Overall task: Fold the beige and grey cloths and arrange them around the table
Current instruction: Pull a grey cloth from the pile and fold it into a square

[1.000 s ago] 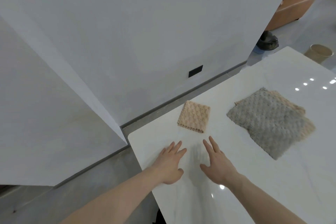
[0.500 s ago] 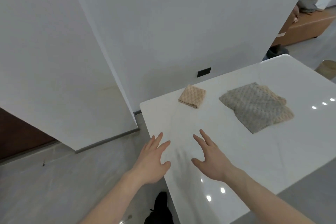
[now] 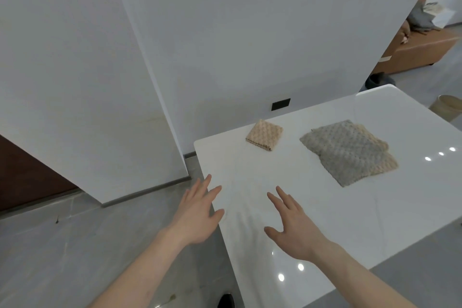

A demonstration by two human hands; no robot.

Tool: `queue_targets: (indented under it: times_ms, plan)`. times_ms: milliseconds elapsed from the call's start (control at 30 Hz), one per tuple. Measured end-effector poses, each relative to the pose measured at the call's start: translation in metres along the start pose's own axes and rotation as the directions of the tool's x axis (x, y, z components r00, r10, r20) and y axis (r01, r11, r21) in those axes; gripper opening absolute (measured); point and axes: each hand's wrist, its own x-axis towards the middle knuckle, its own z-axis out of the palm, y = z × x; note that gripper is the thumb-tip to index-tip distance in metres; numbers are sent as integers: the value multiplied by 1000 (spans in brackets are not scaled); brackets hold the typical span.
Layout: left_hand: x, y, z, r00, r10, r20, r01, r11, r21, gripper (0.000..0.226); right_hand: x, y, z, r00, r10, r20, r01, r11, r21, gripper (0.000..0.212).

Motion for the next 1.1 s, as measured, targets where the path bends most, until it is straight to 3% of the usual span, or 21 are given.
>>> queue_targets:
  times_ms: [400, 600, 767, 1100]
  plan:
    - [-14, 82, 40, 994, -94, -54, 98, 992, 83, 71, -20, 77, -27, 997, -61, 50, 67, 988, -137, 79]
    - [-33, 163, 80, 960, -249, -126, 250, 968, -2, 70, -37, 147, -62, 979, -164, 120, 185, 965, -187, 79]
    - [-58, 218, 102, 946, -292, -144, 289, 956, -38, 69, -50, 181, -86, 963, -210, 170, 245, 946, -214, 79]
    - [-66, 231, 96, 940, -291, -176, 290, 956, -37, 68, -66, 198, -104, 967, -222, 123, 243, 949, -202, 79]
